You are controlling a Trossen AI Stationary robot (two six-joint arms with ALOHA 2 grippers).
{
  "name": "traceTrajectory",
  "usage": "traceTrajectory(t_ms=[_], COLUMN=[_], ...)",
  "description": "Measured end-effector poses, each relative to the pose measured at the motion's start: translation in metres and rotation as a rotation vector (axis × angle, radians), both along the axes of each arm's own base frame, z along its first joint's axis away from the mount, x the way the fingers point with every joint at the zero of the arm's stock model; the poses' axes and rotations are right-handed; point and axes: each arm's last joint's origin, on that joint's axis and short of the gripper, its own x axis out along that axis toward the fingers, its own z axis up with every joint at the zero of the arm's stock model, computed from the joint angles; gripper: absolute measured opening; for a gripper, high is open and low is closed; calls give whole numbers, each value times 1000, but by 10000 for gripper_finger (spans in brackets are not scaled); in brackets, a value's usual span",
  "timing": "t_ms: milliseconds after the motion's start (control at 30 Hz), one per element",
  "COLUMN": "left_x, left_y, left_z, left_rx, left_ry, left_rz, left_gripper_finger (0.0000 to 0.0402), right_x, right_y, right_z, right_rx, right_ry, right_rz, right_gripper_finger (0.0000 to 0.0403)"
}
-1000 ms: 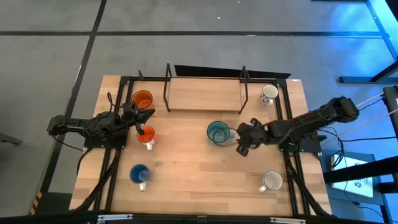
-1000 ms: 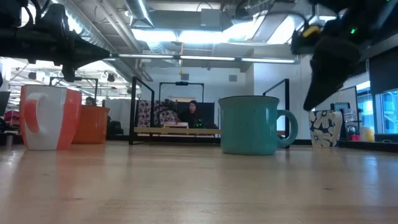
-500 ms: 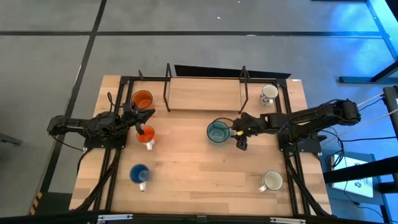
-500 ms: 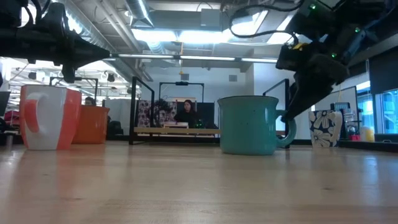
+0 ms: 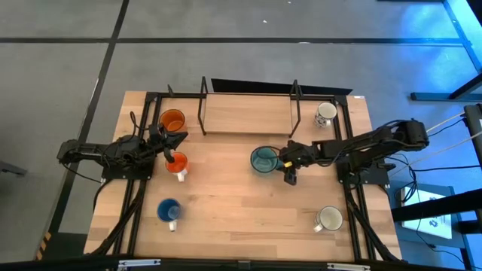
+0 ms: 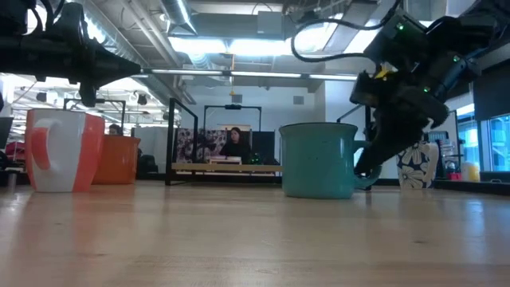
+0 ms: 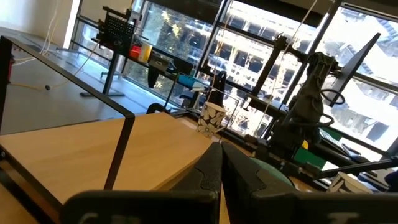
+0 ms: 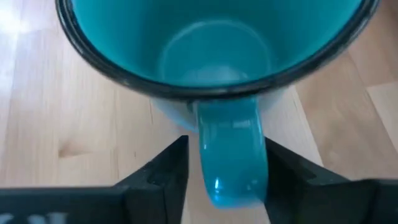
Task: Place coffee mugs
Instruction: Put the blue mug on the shelf
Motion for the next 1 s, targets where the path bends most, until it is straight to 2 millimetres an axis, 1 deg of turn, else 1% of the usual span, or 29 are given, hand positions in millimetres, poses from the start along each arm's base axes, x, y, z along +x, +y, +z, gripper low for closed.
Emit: traceTrajectory(t_ms=[100,233,333,400,467,533,600,767,900,1000], left_x=[0,0,0,0,0,0,0,0,0,0], left_y=[0,0,0,0,0,0,0,0,0,0], left_z=[0,1,1,1,1,1,1,1,1,1], left_rx=[-1,-1,-1,-1,0,0,1,1,1,1], left_ry=[-3,-8,-8,-7,-8,-7,-7,-7,-7,-7], left_rz=[0,0,0,0,0,0,0,0,0,0], left_gripper_finger=[0,0,0,0,0,0,0,0,0,0], right_x=[3,3,3,5,8,13,18,32,43,53], right_y=[0,0,0,0,2,7,10,16,13,8], right_z=[2,2,3,7,14,24,38,80,108,121], right_rx=[1,24,47,62,41,5,-25,-67,-102,-168], right_ry=[-38,-20,-17,5,46,86,100,50,6,49], right_rz=[-1,-28,-62,-103,-135,-161,-204,-377,-544,-662], right_gripper_finger=[108,65,64,64,64,64,64,64,64,64])
